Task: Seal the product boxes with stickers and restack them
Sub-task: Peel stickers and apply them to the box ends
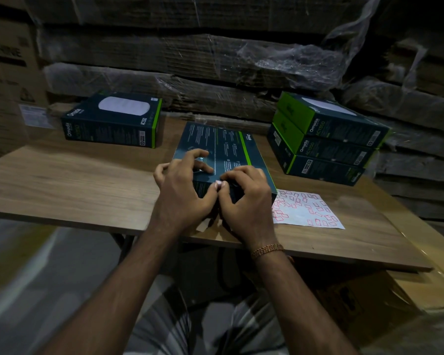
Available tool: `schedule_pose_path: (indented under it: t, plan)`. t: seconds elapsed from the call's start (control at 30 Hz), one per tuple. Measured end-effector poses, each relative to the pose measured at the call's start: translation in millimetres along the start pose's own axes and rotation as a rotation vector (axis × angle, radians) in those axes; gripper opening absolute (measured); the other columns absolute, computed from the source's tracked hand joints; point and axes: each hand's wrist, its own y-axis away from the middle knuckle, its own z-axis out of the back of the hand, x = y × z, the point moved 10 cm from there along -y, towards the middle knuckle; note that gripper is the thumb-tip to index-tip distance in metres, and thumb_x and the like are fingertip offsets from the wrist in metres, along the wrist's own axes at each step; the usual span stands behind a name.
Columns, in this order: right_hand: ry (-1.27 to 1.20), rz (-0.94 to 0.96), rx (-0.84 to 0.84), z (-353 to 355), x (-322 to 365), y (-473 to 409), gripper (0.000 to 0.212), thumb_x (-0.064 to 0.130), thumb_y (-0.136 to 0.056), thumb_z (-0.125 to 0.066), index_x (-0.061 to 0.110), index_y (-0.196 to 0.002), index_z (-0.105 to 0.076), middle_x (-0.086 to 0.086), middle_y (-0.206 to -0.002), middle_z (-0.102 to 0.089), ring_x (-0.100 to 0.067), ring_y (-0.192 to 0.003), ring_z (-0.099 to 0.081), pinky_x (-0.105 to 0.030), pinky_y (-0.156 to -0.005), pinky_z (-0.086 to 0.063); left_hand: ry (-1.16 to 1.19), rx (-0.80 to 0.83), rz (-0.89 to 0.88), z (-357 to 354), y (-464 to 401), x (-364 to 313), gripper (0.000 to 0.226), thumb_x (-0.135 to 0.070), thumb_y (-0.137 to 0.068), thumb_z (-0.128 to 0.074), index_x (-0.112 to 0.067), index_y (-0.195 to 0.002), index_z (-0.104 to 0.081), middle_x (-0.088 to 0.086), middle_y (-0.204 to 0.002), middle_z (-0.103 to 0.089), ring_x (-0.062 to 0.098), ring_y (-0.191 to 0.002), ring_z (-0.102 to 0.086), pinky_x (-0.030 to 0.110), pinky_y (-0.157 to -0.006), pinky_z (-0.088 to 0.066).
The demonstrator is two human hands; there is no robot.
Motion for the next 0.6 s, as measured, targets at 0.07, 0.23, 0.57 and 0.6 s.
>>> schedule_pose_path:
  t: [0.07, 0.23, 0.57, 0.6]
  plan:
    - [0.005, 0.000, 0.006, -0.7, -0.4, -0.2, 0.011, 0.018, -0.095, -0.069, 0.014, -0.103, -0.075, 0.002, -0.106, -0.063, -0.016, -0.105, -0.056, -0.038, -0.087, -0.053, -0.002, 0.009, 0.000, -0.6, -0.5, 1.6, 0.064, -0.032, -0.088, -0.078, -0.033, -0.144, -0.048, -0.021, -0.113, -0.068, 0.002, -0.120, -0.056, 0.034, -0.115, -0.018]
    - [-0.004, 0.012, 0.025, 0.0, 0.8, 0.7, 0.013, 0.018, -0.093, -0.071, 0.014, -0.105, -0.075, 0.002, -0.107, -0.062, -0.017, -0.106, -0.055, -0.038, -0.089, -0.053, -0.001, 0.015, -0.002, -0.5, -1.4, 2.9, 0.065, -0.031, -0.088, -0.079, -0.033, -0.145, -0.048, -0.021, -0.113, -0.068, 0.001, -0.120, -0.055, 0.034, -0.114, -0.019]
    - [-0.001, 0.016, 0.023, -1.4, -0.3, 0.8, 0.015, 0.014, -0.089, -0.072, 0.014, -0.104, -0.075, 0.003, -0.107, -0.062, -0.017, -0.108, -0.055, -0.038, -0.090, -0.052, 0.005, 0.029, 0.020, -1.1, 0.4, 3.0, 0.063, -0.029, -0.088, -0.075, -0.034, -0.144, -0.047, -0.019, -0.114, -0.069, 0.004, -0.122, -0.056, 0.046, -0.120, -0.023]
    - [-0.003, 0.014, 0.018, -0.3, -0.1, 1.1, 0.015, 0.013, -0.089, -0.072, 0.013, -0.104, -0.075, 0.003, -0.107, -0.062, -0.017, -0.107, -0.056, -0.036, -0.090, -0.052, 0.013, 0.022, 0.020, 0.1, 0.3, 2.5, 0.060, -0.032, -0.088, -0.073, -0.035, -0.143, -0.048, -0.020, -0.113, -0.069, 0.003, -0.121, -0.057, 0.046, -0.119, -0.024]
